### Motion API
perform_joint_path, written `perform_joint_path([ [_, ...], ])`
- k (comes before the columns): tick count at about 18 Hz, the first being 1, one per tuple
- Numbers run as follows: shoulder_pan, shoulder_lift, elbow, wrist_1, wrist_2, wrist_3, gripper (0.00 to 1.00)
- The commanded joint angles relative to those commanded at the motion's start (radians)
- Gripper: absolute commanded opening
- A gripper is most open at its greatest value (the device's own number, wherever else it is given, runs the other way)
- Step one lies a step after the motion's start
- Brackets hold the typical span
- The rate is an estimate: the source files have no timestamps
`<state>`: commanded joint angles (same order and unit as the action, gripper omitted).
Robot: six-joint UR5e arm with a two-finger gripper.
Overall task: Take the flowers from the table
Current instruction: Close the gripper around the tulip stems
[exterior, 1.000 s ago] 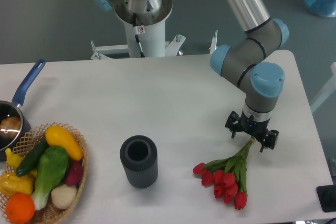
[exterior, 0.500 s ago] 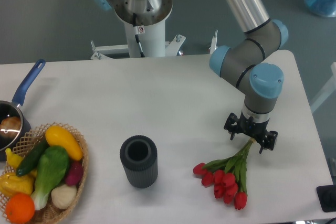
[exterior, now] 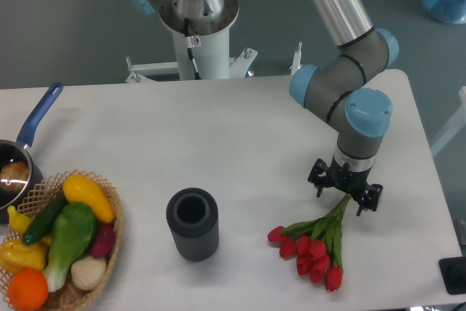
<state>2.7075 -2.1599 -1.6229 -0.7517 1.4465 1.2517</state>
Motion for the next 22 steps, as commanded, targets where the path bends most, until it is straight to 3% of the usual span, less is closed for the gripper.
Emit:
perform_joint_path([
  [6, -0.006, -0.014, 0.000, 0.035, 0.000, -0.003, 1.00],
  [14, -0.008, -0.014, 0.000, 0.037, 0.002, -0.005, 0.99],
  [18, -0.008, -0.012, -0.002, 0.037, 0.002, -0.003, 0.76],
  [21, -0.008, -0.012, 0.000, 0.037, 0.003, -0.002, 0.69],
  [22, -0.008, -0.012, -0.002, 0.037, 0.003, -0.002, 0.62],
])
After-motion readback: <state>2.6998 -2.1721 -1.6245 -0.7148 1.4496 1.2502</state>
